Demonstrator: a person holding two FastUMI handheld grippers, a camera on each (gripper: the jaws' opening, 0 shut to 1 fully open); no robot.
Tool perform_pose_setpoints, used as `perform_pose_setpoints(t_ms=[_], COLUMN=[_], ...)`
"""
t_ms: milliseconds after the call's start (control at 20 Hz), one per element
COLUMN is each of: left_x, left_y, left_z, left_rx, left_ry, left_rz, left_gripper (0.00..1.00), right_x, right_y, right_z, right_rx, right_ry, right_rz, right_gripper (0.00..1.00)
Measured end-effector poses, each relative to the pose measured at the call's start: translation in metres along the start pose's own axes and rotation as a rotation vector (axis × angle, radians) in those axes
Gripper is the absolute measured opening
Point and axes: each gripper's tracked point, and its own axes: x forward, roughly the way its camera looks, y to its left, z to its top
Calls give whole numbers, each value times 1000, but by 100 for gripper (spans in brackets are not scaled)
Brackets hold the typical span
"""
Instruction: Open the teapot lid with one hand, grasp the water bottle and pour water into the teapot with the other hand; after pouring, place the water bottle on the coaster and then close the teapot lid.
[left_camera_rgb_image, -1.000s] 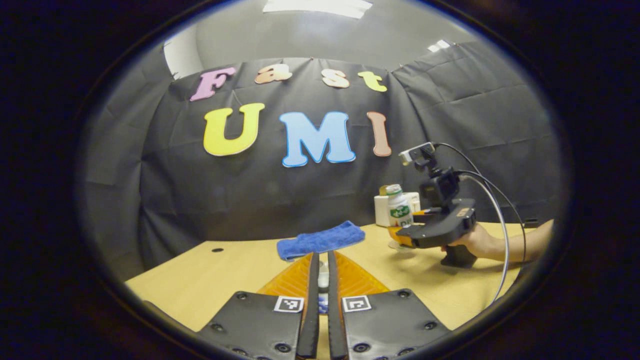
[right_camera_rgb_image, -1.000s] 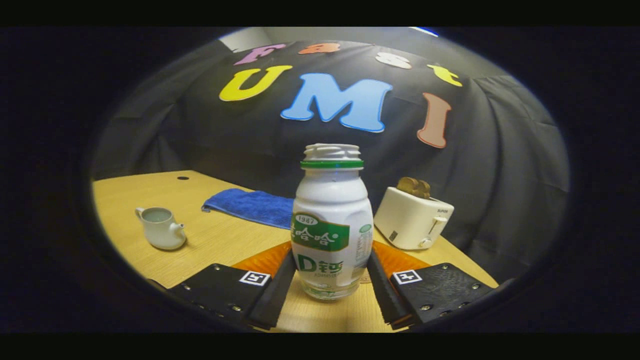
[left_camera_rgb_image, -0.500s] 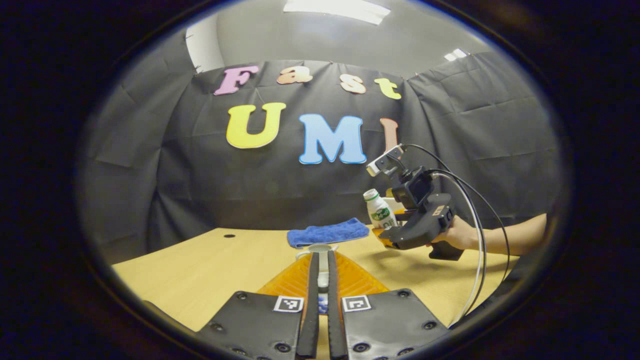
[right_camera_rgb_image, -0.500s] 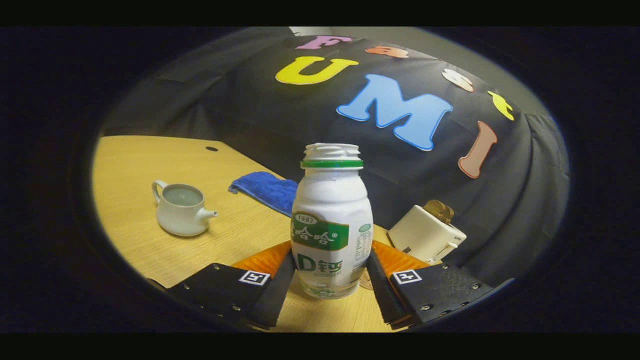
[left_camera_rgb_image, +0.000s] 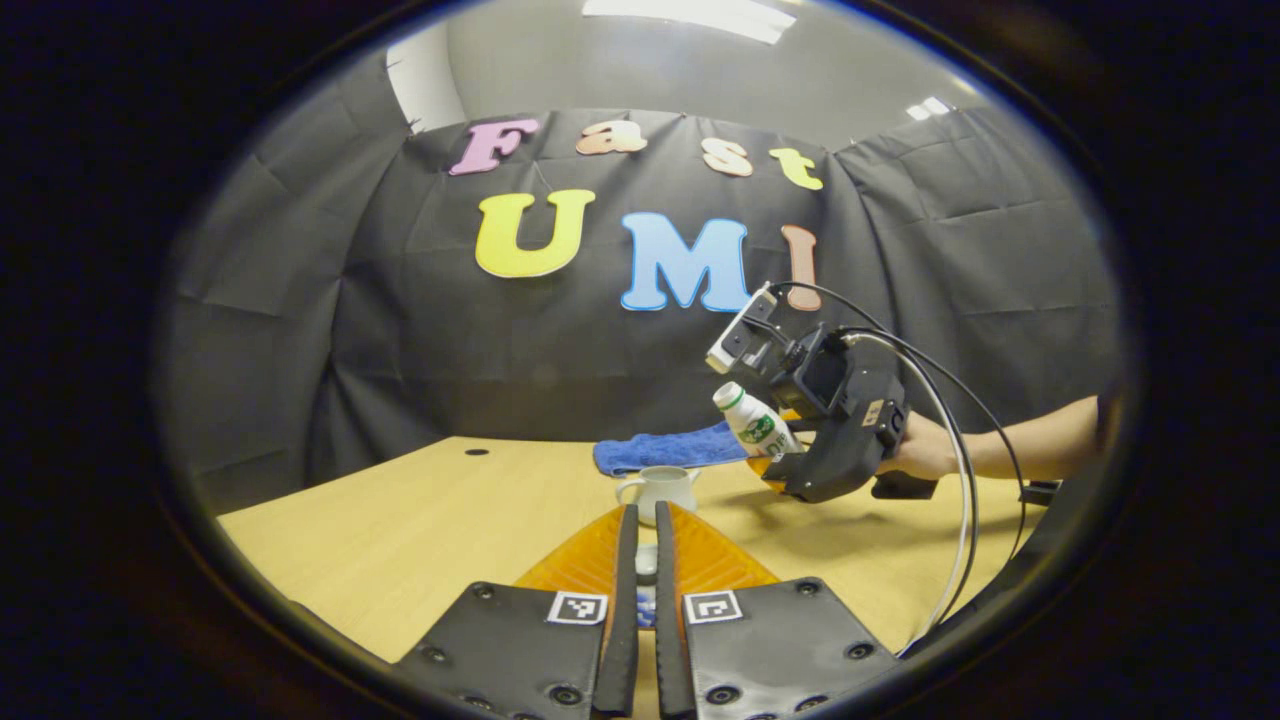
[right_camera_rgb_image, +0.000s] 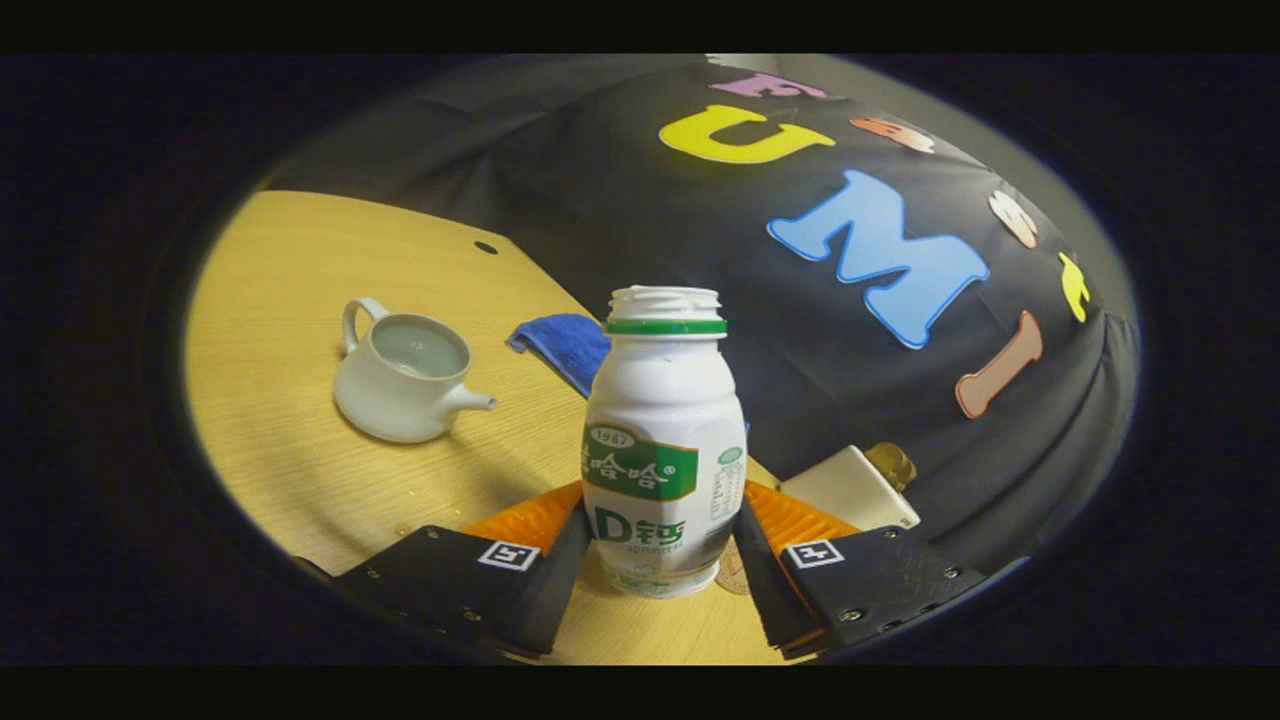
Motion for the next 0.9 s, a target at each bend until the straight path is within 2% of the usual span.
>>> perform_pose_setpoints(t_ms=[200,500,550,600,650,900], left_x=[-1,-3,-3,-4,-5,-4], left_y=[-1,1,2,2,3,0], left_z=[1,4,5,6,5,2], left_rx=[17,21,21,21,22,24], left_ry=[-5,-11,-15,-17,-17,-5], left_rz=[-2,5,6,6,7,1], left_gripper=[18,18,18,18,18,18], right_x=[4,7,8,8,9,8], right_y=[1,16,16,16,17,19], right_z=[3,11,11,11,11,13], right_rx=[-141,-248,-269,-289,-309,-376], right_ry=[1,-1,1,3,5,6], right_rz=[-31,-23,-25,-30,-34,-43], right_gripper=[75,75,60,60,75,75])
